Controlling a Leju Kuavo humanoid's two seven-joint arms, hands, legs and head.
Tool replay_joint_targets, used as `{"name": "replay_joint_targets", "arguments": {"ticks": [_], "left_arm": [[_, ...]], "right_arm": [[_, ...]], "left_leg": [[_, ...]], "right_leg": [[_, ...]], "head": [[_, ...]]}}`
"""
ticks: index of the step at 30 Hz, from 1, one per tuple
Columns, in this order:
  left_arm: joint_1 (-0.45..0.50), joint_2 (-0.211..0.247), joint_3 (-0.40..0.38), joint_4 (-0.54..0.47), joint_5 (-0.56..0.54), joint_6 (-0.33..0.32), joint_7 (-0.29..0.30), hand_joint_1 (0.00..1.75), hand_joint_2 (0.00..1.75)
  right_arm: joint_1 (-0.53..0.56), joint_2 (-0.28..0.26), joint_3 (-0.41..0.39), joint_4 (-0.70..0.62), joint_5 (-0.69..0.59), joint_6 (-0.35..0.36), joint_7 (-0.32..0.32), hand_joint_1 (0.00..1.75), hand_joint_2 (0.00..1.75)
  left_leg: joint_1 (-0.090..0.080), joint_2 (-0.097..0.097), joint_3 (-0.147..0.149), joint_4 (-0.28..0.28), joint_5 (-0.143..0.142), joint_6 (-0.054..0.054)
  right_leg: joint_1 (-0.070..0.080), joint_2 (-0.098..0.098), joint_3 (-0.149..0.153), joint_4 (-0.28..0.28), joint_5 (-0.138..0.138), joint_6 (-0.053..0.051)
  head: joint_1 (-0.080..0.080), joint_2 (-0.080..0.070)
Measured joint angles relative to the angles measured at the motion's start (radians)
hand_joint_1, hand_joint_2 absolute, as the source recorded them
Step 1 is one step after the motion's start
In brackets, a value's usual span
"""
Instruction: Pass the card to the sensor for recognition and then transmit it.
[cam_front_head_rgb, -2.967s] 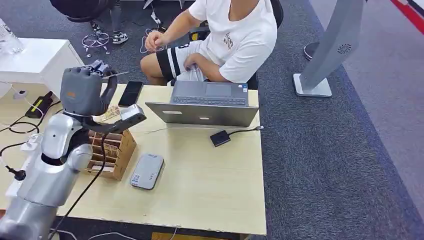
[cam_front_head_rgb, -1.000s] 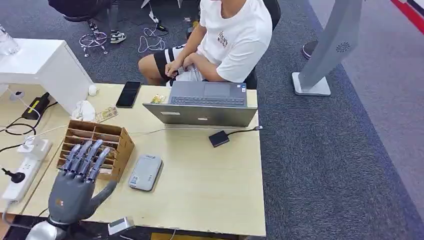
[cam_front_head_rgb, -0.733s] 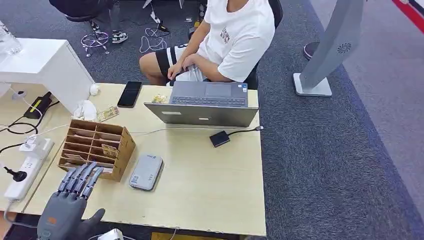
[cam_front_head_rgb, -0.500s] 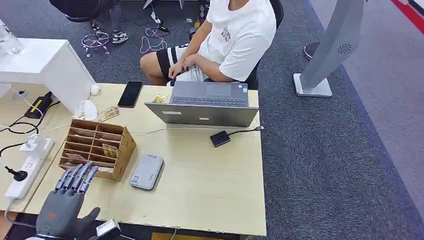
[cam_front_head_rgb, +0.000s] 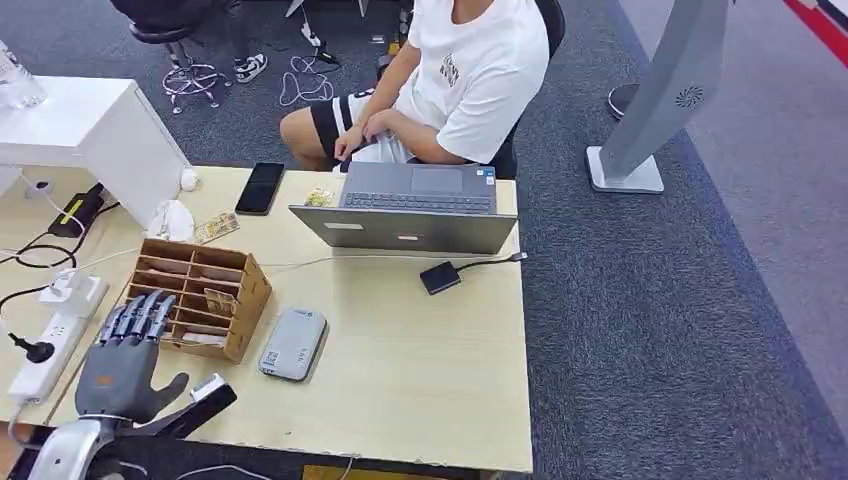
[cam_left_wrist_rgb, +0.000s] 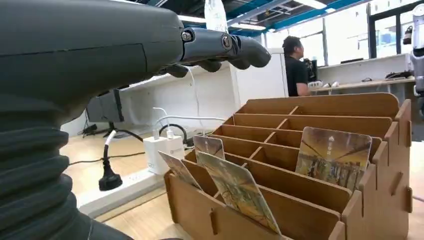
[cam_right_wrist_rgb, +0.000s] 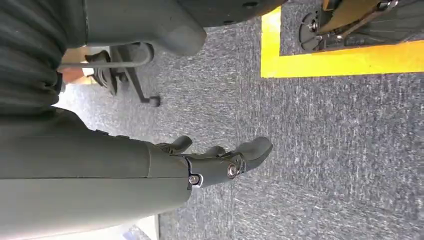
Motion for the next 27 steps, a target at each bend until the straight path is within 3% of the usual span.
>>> {"name": "replay_joint_targets", "arguments": {"ticks": [26,27], "left_arm": [[-0.043,-0.035,-0.006,0.054,-0.026,-0.007,0.003,0.02,1.75],[-0.043,-0.035,-0.007,0.054,-0.026,-0.007,0.004,1.75,1.75]], "right_arm": [[-0.003,0.0,0.002,0.0,0.002,0.005,-0.002,0.0,1.75],[-0.003,0.0,0.002,0.0,0.002,0.005,-0.001,0.0,1.75]], "left_leg": [[0.0,0.0,0.0,0.0,0.0,0.0],[0.0,0.0,0.0,0.0,0.0,0.0]], "right_leg": [[0.0,0.0,0.0,0.0,0.0,0.0],[0.0,0.0,0.0,0.0,0.0,0.0]], "head": [[0.0,0.0],[0.0,0.0]]}}
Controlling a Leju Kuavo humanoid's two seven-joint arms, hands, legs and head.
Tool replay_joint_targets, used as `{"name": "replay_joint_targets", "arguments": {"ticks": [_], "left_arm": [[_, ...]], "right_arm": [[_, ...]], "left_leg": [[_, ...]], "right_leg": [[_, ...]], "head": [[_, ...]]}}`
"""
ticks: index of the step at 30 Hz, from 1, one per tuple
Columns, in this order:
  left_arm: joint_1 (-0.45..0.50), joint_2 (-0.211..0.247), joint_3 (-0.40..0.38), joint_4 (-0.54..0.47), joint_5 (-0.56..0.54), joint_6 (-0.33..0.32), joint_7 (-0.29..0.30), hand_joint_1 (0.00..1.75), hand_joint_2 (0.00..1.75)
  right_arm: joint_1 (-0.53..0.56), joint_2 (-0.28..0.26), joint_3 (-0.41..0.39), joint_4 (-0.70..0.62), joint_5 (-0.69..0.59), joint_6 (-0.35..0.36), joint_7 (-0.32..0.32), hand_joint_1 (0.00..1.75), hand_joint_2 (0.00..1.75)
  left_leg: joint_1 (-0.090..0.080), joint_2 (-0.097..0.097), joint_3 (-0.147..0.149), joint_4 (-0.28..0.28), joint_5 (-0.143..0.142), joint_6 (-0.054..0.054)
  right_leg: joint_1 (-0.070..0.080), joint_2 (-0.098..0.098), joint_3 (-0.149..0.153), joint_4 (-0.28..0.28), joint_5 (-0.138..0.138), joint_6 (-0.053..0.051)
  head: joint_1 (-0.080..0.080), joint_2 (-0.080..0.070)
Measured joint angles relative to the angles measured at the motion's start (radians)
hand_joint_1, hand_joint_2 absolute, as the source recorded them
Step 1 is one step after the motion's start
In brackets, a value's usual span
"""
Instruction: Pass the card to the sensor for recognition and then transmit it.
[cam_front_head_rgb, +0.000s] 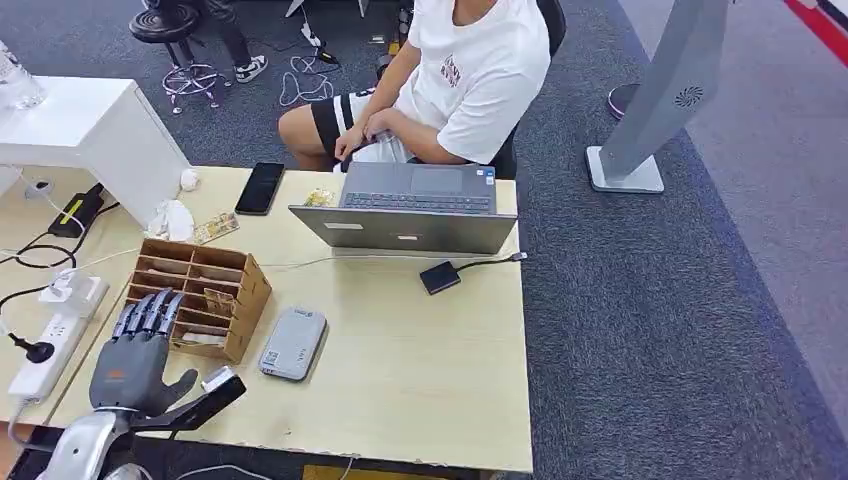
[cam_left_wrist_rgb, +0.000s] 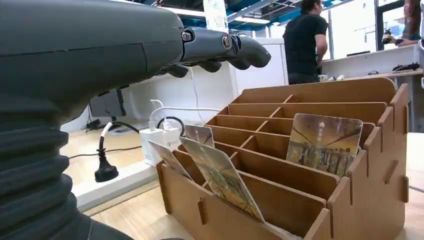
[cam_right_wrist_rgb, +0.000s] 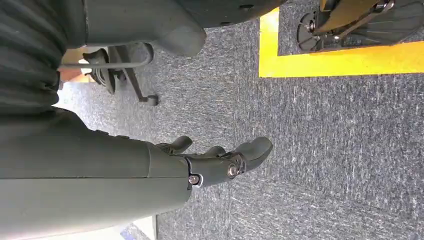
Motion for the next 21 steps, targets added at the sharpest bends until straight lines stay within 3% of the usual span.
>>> {"name": "replay_joint_targets", "arguments": {"ticks": [21], "left_arm": [[0.006,0.023,-0.003,0.0,0.053,-0.063,0.013,1.75,1.75]], "right_arm": [[0.0,-0.008,0.0,0.001,0.0,0.029,-0.005,0.0,1.75]], "left_leg": [[0.0,0.0,0.0,0.0,0.0,0.0]], "right_leg": [[0.0,0.0,0.0,0.0,0.0,0.0]], "head": [[0.0,0.0]]}}
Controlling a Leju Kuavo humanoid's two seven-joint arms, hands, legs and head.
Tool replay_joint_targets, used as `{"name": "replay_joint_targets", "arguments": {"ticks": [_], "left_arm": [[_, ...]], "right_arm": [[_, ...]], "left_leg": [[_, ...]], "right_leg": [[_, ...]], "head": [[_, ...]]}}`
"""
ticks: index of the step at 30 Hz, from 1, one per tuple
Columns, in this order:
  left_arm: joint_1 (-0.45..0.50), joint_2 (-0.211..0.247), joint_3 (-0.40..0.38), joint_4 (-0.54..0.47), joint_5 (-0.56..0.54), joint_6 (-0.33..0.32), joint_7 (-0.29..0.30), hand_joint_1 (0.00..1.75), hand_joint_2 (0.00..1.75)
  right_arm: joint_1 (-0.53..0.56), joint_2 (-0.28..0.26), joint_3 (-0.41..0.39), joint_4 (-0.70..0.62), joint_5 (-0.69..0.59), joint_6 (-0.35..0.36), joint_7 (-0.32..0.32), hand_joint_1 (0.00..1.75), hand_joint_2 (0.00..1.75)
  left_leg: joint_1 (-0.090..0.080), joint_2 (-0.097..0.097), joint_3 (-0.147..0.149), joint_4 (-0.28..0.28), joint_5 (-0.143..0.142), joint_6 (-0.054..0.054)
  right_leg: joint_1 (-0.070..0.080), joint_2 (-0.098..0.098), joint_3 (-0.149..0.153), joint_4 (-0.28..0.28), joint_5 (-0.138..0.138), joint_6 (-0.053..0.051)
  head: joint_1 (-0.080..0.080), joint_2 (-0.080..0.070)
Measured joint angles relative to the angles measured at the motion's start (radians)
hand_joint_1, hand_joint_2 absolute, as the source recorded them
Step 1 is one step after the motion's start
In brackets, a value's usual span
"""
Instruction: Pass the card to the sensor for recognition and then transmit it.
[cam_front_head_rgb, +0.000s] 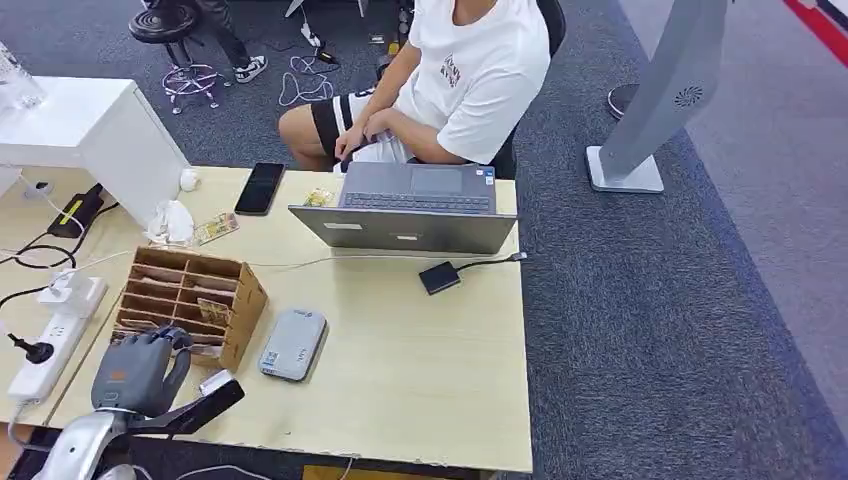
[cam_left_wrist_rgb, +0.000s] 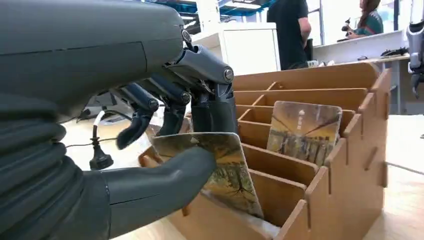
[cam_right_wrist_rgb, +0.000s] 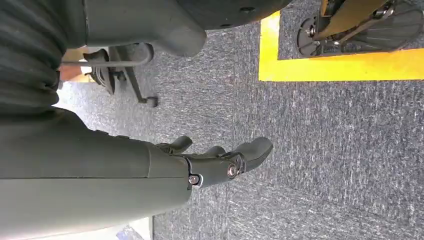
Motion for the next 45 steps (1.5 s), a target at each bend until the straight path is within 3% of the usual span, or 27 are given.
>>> {"name": "replay_joint_targets", "arguments": {"ticks": [9,21,24,26,30,37,41,45], "left_arm": [[0.004,0.005,0.0,-0.023,0.018,0.036,-0.017,1.75,1.75],[0.066,0.022,-0.003,-0.344,0.052,0.165,-0.09,1.75,1.75],[0.05,0.038,-0.006,-0.402,0.077,0.171,-0.093,1.75,1.75],[-0.009,0.053,-0.007,-0.406,0.111,0.173,-0.099,1.75,1.75],[-0.195,0.087,-0.006,-0.33,0.151,0.178,-0.126,1.75,1.75],[-0.536,0.106,-0.013,-0.023,0.078,0.277,-0.133,1.75,1.75],[-0.669,0.098,-0.036,0.139,0.043,0.358,-0.142,1.75,1.75],[-0.77,0.089,-0.065,0.266,0.022,0.367,-0.141,1.75,1.75]], "right_arm": [[0.0,0.0,0.0,0.0,-0.006,-0.016,0.003,0.0,1.75],[0.0,0.006,-0.002,0.0,-0.037,-0.037,-0.007,0.0,1.75],[0.0,0.006,-0.002,0.0,-0.035,-0.036,-0.007,0.0,1.75],[0.0,0.006,-0.001,0.0,-0.011,-0.029,-0.005,0.0,1.75],[-0.007,0.006,0.01,0.0,0.023,-0.016,0.0,0.0,1.75],[-0.015,0.0,0.037,0.0,0.055,0.007,0.001,0.0,1.75],[-0.018,-0.005,0.05,0.0,0.061,0.023,0.008,0.0,1.75],[-0.023,-0.008,0.058,0.0,0.073,0.036,0.023,0.0,1.75]], "left_leg": [[0.0,0.0,0.0,0.0,0.0,0.0],[0.0,0.0,0.0,0.0,0.0,0.0],[0.0,0.0,0.0,0.0,0.0,0.0],[0.0,-0.002,0.0,0.0,0.001,0.001],[0.001,-0.006,0.0,0.0,0.004,-0.002],[0.001,-0.004,-0.001,0.001,0.008,-0.003],[0.001,-0.004,-0.001,0.001,0.008,-0.003],[0.001,-0.004,-0.002,0.001,0.008,-0.003]], "right_leg": [[0.0,0.0,0.0,0.0,0.0,0.0],[0.0,0.0,-0.001,0.0,0.0,0.0],[0.0,0.0,-0.001,0.0,0.0,0.0],[0.0,-0.002,-0.001,0.0,0.0,0.0],[0.001,-0.006,0.0,0.001,0.002,-0.002],[0.001,-0.004,-0.002,0.001,0.006,-0.003],[0.001,-0.003,-0.002,0.001,0.006,-0.002],[0.001,-0.002,-0.002,0.001,0.006,-0.002]], "head": [[0.0,0.0],[0.0,0.0],[0.0,0.0],[0.0,0.0],[0.0,0.0],[0.0,0.0],[0.0,0.0],[0.0,0.0]]}}
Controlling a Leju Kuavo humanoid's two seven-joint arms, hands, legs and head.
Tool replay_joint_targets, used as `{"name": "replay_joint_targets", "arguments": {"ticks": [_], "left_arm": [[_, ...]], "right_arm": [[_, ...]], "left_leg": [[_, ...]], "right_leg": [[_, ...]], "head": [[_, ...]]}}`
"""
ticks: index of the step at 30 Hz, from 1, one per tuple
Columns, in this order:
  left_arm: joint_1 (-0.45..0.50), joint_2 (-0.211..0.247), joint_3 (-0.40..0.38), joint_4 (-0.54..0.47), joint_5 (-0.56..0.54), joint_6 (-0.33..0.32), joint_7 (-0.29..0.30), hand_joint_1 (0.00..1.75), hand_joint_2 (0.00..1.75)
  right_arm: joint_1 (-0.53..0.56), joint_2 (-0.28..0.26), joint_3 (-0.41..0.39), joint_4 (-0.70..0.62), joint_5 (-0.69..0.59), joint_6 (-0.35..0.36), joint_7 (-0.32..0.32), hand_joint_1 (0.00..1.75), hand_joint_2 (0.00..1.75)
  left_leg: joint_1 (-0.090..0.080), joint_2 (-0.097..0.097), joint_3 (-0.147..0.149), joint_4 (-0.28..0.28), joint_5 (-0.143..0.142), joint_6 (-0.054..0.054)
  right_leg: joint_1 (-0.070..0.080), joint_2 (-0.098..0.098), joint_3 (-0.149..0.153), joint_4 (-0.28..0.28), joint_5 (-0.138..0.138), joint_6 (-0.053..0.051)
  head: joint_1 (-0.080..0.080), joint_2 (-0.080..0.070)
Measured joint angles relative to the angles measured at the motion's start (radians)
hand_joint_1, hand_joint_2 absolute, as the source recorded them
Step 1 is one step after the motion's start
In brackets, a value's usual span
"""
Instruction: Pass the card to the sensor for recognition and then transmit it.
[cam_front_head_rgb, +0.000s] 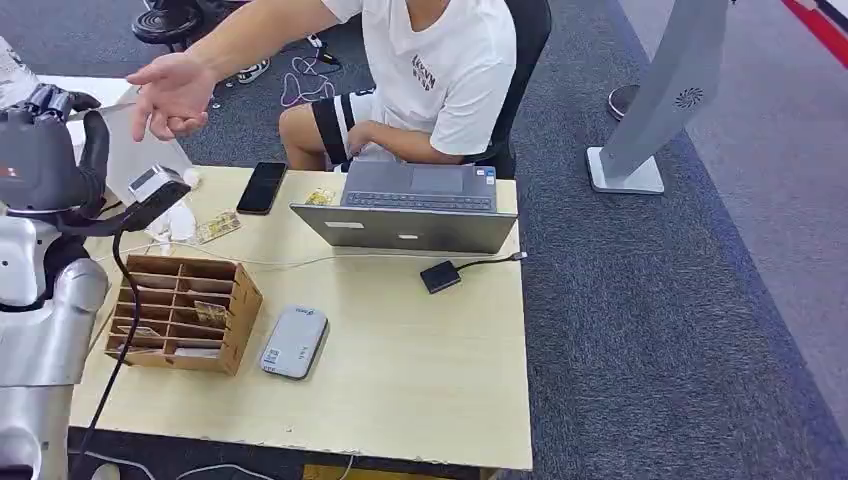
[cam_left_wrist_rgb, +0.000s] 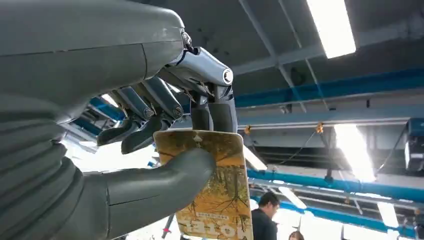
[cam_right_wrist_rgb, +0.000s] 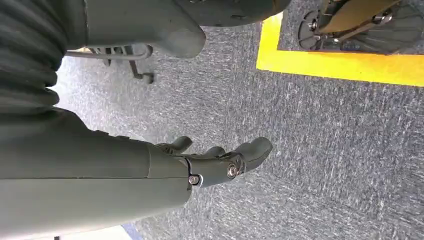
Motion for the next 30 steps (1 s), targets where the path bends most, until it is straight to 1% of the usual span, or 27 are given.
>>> {"name": "replay_joint_targets", "arguments": {"ticks": [5,8,11,12,14,17,22,25,27,29,30], "left_arm": [[-0.089,-0.014,-0.032,0.122,-0.016,-0.011,0.003,1.75,1.75],[-0.115,-0.021,-0.049,0.161,-0.023,-0.01,0.007,1.75,1.75],[-0.12,-0.026,-0.057,0.189,-0.017,-0.006,0.01,1.75,1.75],[-0.119,-0.029,-0.057,0.195,-0.013,-0.005,0.01,0.0,1.75],[-0.119,-0.032,-0.057,0.204,-0.009,0.002,0.01,0.0,1.75],[-0.109,-0.04,-0.057,0.206,0.012,0.05,0.008,0.0,1.75],[-0.038,-0.047,-0.057,0.188,0.023,0.101,-0.013,0.0,1.75],[0.033,-0.043,-0.054,0.119,0.057,0.138,-0.035,0.0,1.75],[0.091,-0.039,-0.043,0.057,0.103,0.147,-0.063,0.0,1.75],[0.169,-0.038,-0.021,-0.026,0.195,0.146,-0.113,0.0,1.75],[0.215,-0.038,-0.004,-0.075,0.263,0.14,-0.147,0.0,1.75]], "right_arm": [[-0.001,-0.002,0.011,0.0,0.0,0.005,0.002,0.0,1.75],[-0.001,-0.002,0.012,0.0,0.0,0.006,-0.001,0.0,1.75],[-0.001,-0.003,0.012,0.0,0.0,0.007,-0.005,0.0,1.75],[-0.001,-0.003,0.012,0.0,0.0,0.008,-0.006,0.0,1.75],[-0.001,-0.004,0.012,0.0,0.0,0.01,-0.006,0.0,1.75],[-0.001,-0.005,0.012,0.0,-0.001,0.011,-0.009,0.0,1.75],[0.0,-0.005,0.012,0.0,-0.004,0.013,-0.01,0.0,1.75],[0.0,-0.006,0.012,0.0,-0.007,0.011,-0.015,0.0,1.75],[0.001,-0.006,0.012,0.001,-0.017,0.009,-0.02,0.0,1.75],[0.003,-0.006,0.011,0.002,-0.029,0.007,-0.027,0.0,1.75],[0.005,-0.006,0.011,0.002,-0.039,0.003,-0.031,0.0,1.75]], "left_leg": [[0.0,0.001,0.0,0.0,0.0,0.0],[0.0,0.002,0.0,0.0,0.0,0.0],[0.0,0.002,0.0,0.0,0.0,0.0],[0.0,0.002,-0.001,0.0,0.0,0.0],[0.0,0.002,-0.001,0.0,0.0,0.0],[0.0,0.002,-0.001,0.0,0.0,0.0],[0.0,0.004,-0.001,0.0,0.0,0.0],[0.0,0.004,-0.002,0.0,-0.001,0.0],[0.0,0.004,-0.002,0.0,-0.001,0.0],[0.0,0.004,-0.002,0.0,-0.001,-0.001],[0.0,0.006,-0.003,0.0,-0.002,0.0]], "right_leg": [[0.0,0.001,-0.001,0.0,0.0,0.0],[0.0,0.001,-0.001,0.0,0.0,0.0],[0.0,0.002,-0.001,0.0,0.0,0.0],[0.0,0.002,-0.001,0.0,0.0,0.0],[0.0,0.002,-0.001,0.0,0.0,0.0],[0.0,0.002,-0.001,0.0,0.0,0.0],[0.0,0.003,-0.001,0.0,0.0,0.0],[0.0,0.003,-0.001,0.0,0.0,0.0],[0.0,0.003,-0.002,0.0,0.0,0.0],[0.0,0.004,-0.002,0.0,0.0,0.0],[0.0,0.005,-0.002,0.0,-0.001,0.0]], "head": [[0.0,0.0],[0.001,0.0],[0.0,0.0],[0.0,0.0],[0.0,0.0],[0.0,0.0],[0.0,0.0],[0.0,0.0],[0.0,0.0],[0.0,0.0],[0.001,0.0]]}}
